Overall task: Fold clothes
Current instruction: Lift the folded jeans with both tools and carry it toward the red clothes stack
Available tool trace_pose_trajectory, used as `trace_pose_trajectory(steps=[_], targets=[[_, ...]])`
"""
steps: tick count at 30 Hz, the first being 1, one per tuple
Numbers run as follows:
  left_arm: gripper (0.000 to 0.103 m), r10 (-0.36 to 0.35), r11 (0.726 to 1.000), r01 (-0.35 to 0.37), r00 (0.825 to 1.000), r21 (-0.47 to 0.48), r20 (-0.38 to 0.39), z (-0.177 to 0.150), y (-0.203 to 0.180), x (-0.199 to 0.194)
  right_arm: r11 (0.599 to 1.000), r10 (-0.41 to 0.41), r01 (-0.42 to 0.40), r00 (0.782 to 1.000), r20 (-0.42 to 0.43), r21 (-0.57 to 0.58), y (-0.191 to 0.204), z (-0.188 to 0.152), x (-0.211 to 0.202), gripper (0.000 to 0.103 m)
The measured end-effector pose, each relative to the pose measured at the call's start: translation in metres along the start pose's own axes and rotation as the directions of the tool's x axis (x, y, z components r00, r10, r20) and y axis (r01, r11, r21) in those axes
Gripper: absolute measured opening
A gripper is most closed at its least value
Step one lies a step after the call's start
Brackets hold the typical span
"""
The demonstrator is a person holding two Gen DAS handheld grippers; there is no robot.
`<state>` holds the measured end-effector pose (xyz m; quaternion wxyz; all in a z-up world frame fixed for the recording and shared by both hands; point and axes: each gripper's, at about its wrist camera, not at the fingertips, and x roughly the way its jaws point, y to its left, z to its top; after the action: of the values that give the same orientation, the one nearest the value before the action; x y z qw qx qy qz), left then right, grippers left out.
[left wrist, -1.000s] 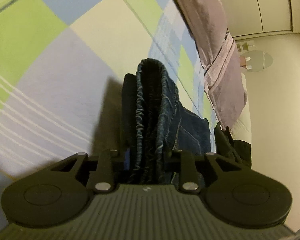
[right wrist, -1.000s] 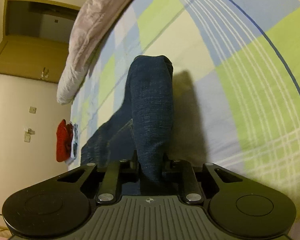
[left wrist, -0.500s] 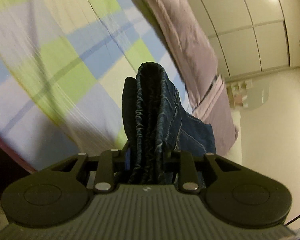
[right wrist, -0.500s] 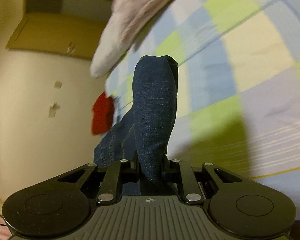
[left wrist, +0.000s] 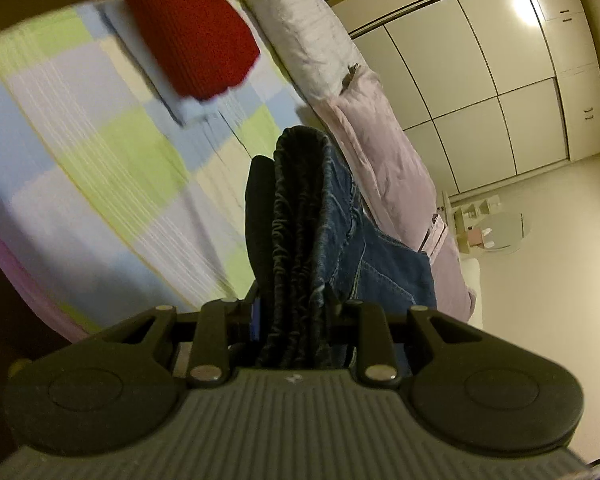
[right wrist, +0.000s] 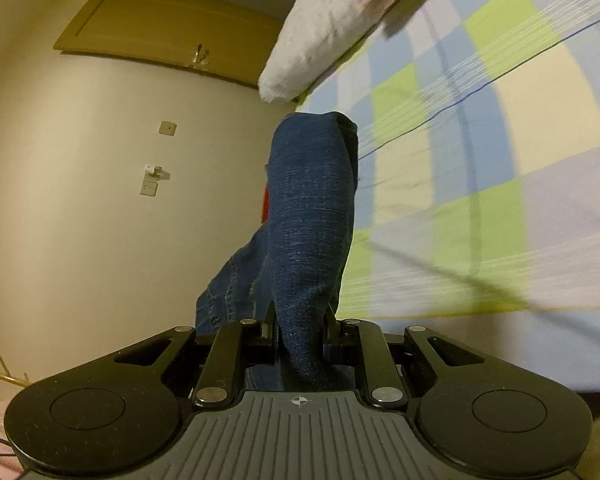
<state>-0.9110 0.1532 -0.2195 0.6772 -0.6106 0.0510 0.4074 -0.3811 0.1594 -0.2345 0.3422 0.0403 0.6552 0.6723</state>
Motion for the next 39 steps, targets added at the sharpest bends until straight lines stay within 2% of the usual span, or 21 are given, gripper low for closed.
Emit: trace_pose_trajectory(steps=[4,10,15,21,25,31,35,39], targets=[[0.022,-0.009,1.000,0.009,1.000,-0.007,-0.009,0.037,0.024,-0.018,1.000,-0.003,0.002,1.000,0.017,0.019,0.030,-0.028,0.043,0.016],[0.022,-0.030,0.999,0.030,0.999,-0.021,-0.013,0.082,0.042,-0.012,0.999,-0.017,0.016,0.999,0.032,0.031,0.054,-0.021,0.077,0.016],[0.022,-0.014,1.000,0.014,1.000,-0.013,0.003,0.129,0.047,-0.004,0.998,-0.006,0.004,0.999,0.033,0.064,0.060,0.008,0.113,0.016],[0.022,-0.022,1.000,0.022,0.999,0.001,0.043,0.197,0.049,0.014,0.998,0.034,-0.035,0.999,0.022,0.043,0.074,0.058,0.171,0.016],[0.022,-0.031,0.999,0.030,0.999,0.032,0.029,0.246,0.047,0.030,0.998,0.038,-0.041,0.998,0.051,0.048,0.086,0.082,0.197,0.016],[0.022,-0.066,0.993,0.067,0.998,0.100,-0.022,0.337,0.052,0.066,0.996,0.042,-0.053,0.990,0.135,0.073,0.098,0.120,0.247,0.017],[0.022,-0.108,0.982,0.113,0.993,0.150,-0.041,0.400,0.051,0.087,0.995,0.043,-0.061,0.977,0.209,0.081,0.111,0.146,0.282,0.017],[0.022,-0.136,0.972,0.144,0.989,0.185,-0.056,0.444,0.056,0.103,0.993,0.057,-0.083,0.962,0.269,0.085,0.120,0.166,0.314,0.017]])
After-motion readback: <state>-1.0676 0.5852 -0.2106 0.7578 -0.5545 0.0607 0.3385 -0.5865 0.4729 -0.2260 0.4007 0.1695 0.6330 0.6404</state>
